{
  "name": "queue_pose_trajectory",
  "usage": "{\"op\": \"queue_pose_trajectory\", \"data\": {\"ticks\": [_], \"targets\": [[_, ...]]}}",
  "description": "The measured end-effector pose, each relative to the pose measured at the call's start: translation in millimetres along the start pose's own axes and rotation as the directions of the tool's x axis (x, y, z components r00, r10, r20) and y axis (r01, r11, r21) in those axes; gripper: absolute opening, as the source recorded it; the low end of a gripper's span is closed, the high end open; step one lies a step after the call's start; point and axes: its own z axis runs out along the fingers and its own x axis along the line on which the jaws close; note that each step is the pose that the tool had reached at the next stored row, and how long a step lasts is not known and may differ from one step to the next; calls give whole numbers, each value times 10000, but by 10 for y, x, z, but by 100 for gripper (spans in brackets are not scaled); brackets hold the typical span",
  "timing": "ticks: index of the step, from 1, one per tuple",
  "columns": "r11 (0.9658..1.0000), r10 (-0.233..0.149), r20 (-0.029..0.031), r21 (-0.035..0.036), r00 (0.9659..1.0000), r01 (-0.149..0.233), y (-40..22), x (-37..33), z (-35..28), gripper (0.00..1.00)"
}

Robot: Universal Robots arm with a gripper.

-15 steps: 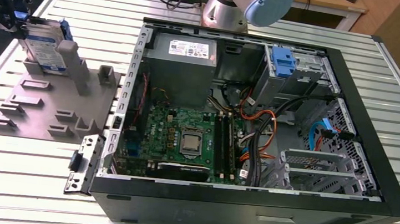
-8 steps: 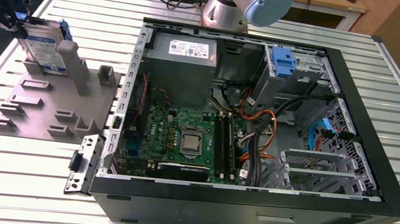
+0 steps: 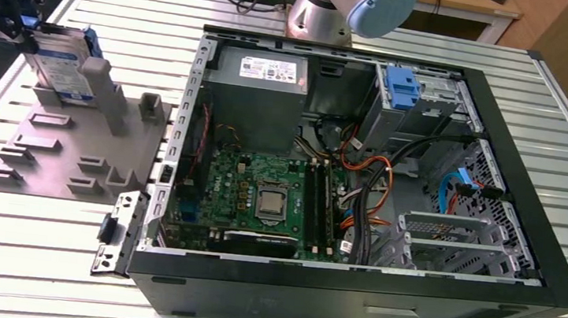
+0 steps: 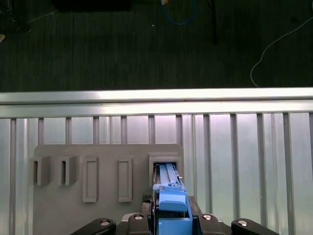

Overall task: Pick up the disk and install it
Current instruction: 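Pick up the disk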

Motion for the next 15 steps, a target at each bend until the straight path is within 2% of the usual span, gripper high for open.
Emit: {"op": "queue_pose_trajectory", "data": {"ticks": [15], "targets": [[10000,0,-1,-2,10000,0,2,-2,-52,36]]}}
